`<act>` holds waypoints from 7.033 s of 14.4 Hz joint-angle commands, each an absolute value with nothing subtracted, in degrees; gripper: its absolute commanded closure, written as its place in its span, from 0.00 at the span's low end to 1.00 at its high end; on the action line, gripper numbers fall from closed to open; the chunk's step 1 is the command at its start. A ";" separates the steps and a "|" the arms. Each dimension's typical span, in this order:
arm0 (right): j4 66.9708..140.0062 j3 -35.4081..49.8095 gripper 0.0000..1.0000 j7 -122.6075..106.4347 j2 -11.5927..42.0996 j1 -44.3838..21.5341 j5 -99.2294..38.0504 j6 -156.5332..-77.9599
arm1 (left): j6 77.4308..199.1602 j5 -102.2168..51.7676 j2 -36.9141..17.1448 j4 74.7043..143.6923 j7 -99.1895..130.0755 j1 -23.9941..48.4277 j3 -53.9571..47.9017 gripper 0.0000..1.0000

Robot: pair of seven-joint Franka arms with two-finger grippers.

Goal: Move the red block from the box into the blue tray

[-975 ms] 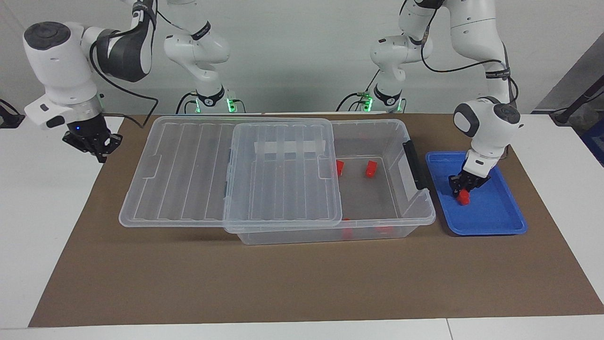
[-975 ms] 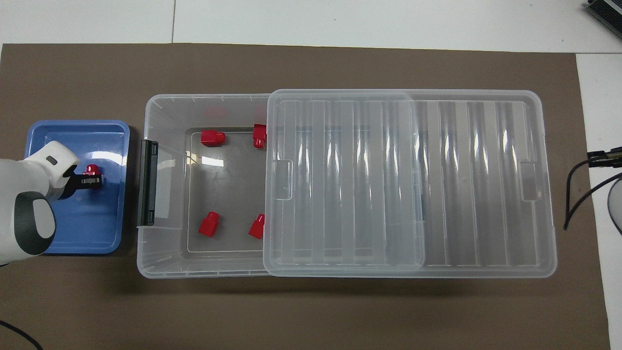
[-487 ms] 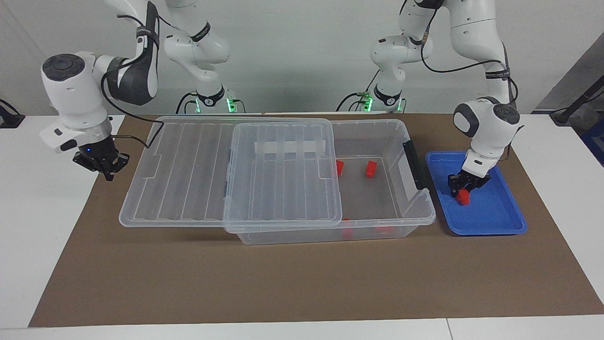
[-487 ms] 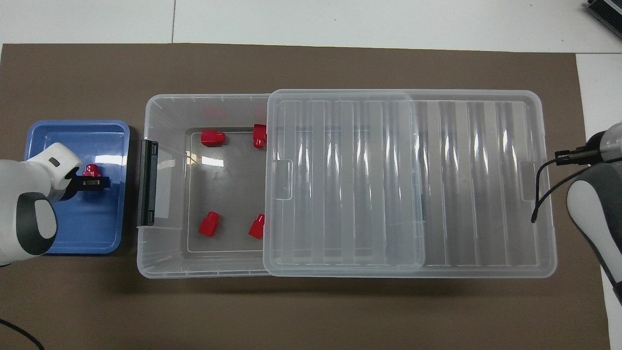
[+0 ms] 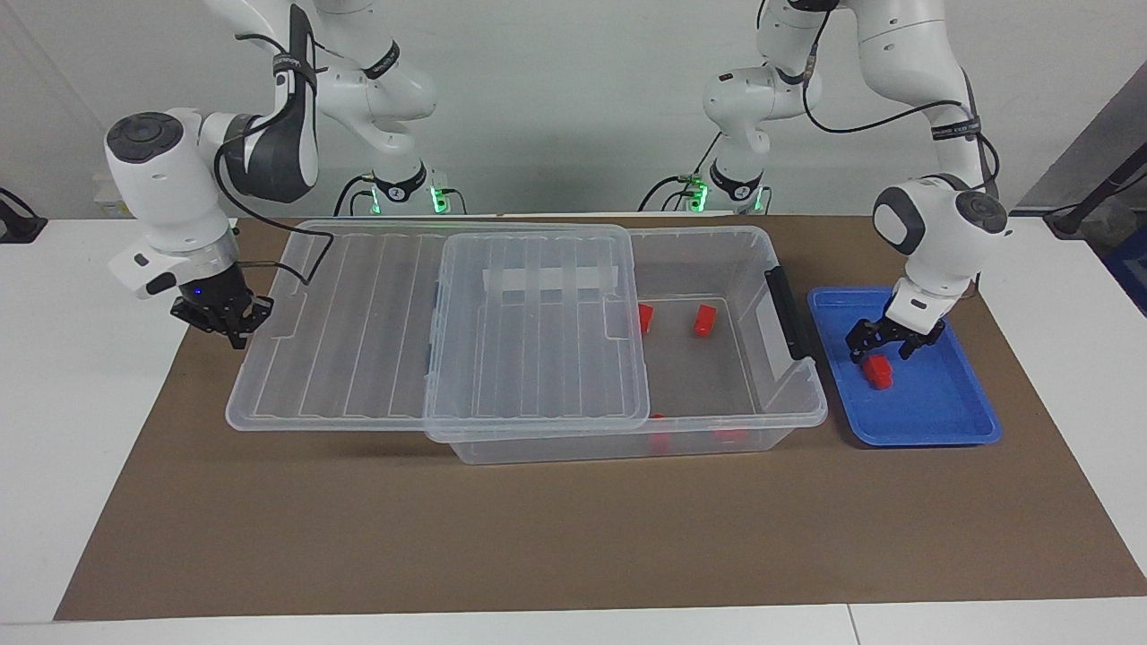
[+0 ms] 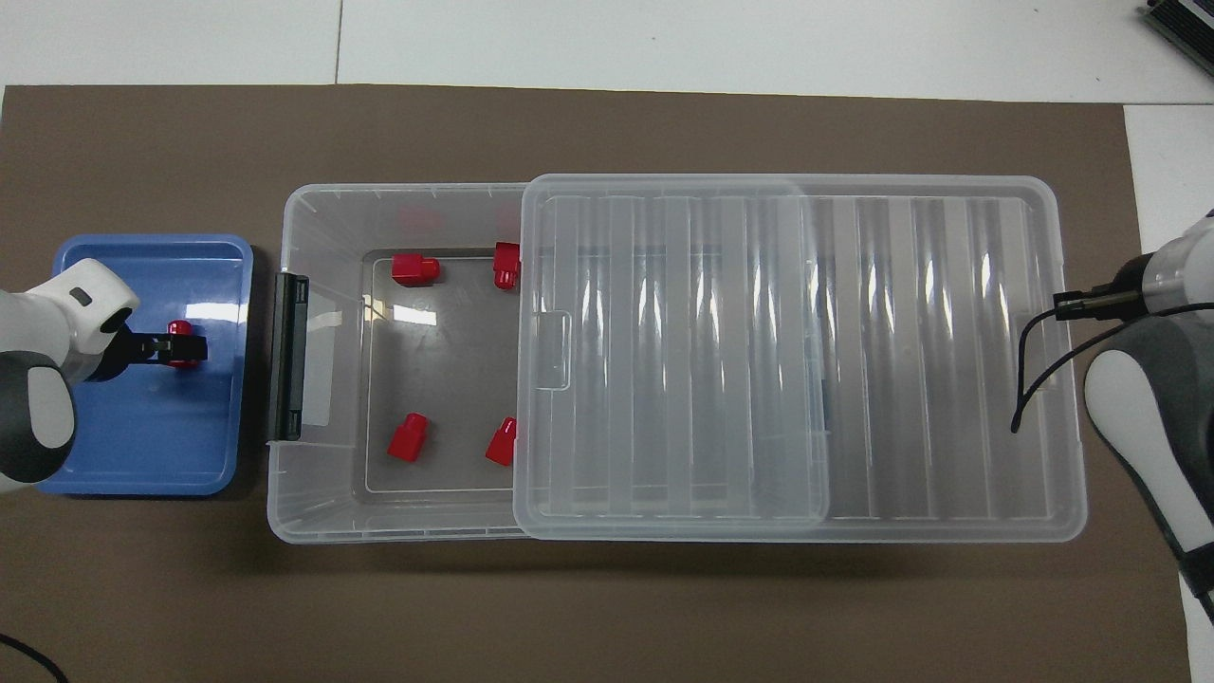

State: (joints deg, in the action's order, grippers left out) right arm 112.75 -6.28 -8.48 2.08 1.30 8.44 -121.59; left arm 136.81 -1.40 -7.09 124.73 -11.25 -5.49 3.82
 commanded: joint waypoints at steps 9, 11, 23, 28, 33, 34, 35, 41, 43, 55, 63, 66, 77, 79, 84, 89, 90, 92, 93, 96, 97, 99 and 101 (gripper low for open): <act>114.17 -6.24 1.00 -7.74 1.14 -5.27 3.26 -122.52 | 113.13 -2.20 4.91 115.67 -12.13 -4.75 3.78 0.00; 114.17 -6.24 1.00 -6.77 1.49 -6.15 2.99 -122.52 | 109.18 -2.20 6.50 114.09 -11.87 -4.75 3.17 0.00; 113.73 -6.24 1.00 -0.09 2.20 -13.71 0.09 -122.78 | 99.66 -1.76 8.44 104.24 2.44 -4.75 -8.95 0.00; 113.73 -6.24 1.00 2.02 2.20 -15.38 -0.09 -122.78 | 99.40 -1.93 8.61 104.59 10.18 -4.66 -14.32 0.00; 113.73 -6.15 1.00 2.55 2.20 -15.91 -2.99 -122.70 | 98.70 -1.93 8.18 105.29 11.16 5.31 -6.20 0.00; 113.73 -6.15 1.00 2.64 2.20 -15.91 -2.99 -122.70 | 98.27 -1.93 7.48 105.73 10.64 9.28 -0.67 0.00; 113.64 -6.15 1.00 2.72 2.20 -16.00 -2.99 -122.61 | 97.39 -1.93 7.38 105.47 10.11 10.45 1.73 0.00; 113.55 -5.36 1.00 3.08 2.20 -15.91 -5.80 -122.61 | 94.31 -1.85 4.67 101.70 11.05 6.33 -2.55 0.00; 113.55 -5.36 1.00 2.90 2.20 -15.91 -5.89 -122.52 | 96.49 -1.85 3.60 102.39 13.27 6.33 -3.07 0.00; 113.64 -5.36 1.00 0.62 2.20 -15.91 -9.84 -122.43 | 92.20 -0.62 3.35 100.19 13.36 -0.42 -8.52 0.00; 113.47 -5.45 1.00 -0.62 2.11 -15.65 -9.32 -121.99 | 92.02 -0.62 2.02 99.76 12.40 -3.34 -10.20 0.00; 112.42 -6.15 1.00 -0.88 1.32 -14.68 -7.13 -119.81 | 91.50 -0.53 2.02 99.32 8.29 -3.34 -8.89 0.00; 98.35 -6.50 0.00 2.01 -1.66 -2.47 -2.29 -93.97 | 96.86 -0.62 2.29 95.98 0.09 0.42 -2.91 0.00; 98.35 -6.94 0.00 2.11 -2.90 -1.76 -1.68 -91.51 | 96.33 -0.70 2.63 95.80 0.17 1.32 -2.63 0.00; 90.54 -7.12 0.00 1.93 -1.68 -2.37 0.88 -84.91 | 94.31 -0.79 3.69 95.45 1.83 1.41 -2.99 0.00; 90.18 -3.69 0.00 1.85 -1.58 0.79 0.70 -84.55 | 94.66 -0.79 3.78 95.62 2.81 1.41 -3.43 0.00; 90.18 -3.69 0.00 1.93 -1.58 0.62 0.62 -84.46 | 94.75 -0.79 3.78 95.54 2.81 1.41 -3.34 0.00; 90.35 -3.69 0.00 2.11 -1.76 0.18 0.62 -84.29 | 94.75 -0.79 3.78 95.62 2.81 1.41 -3.34 0.00; 90.53 -3.69 0.00 2.20 -1.84 0.18 0.70 -84.29 | 94.75 -0.79 3.78 95.62 2.81 1.41 -3.34 0.00; 90.79 -3.60 0.00 2.72 -2.02 -0.18 0.97 -84.64 | 94.83 -0.79 3.78 95.62 2.81 1.41 -3.43 0.00; 90.79 -3.60 0.00 2.72 -2.02 -0.18 0.97 -84.55 | 94.83 -0.79 3.78 95.62 2.81 1.41 -3.43 0.00; 91.05 -3.60 0.00 2.64 -2.11 -0.18 1.84 -84.99 | 94.83 -0.79 3.78 95.71 2.81 1.32 -3.43 0.00; 90.88 -3.43 0.00 2.81 -2.02 -0.35 2.99 -85.78 | 94.92 -0.79 3.78 95.63 2.81 1.32 -3.43 0.00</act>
State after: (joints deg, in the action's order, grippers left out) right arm 91.56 -4.21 1.51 -2.30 -0.57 1.46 -85.58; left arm 95.57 -1.18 3.12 95.55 2.03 0.56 -3.96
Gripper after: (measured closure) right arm 0.000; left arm 0.000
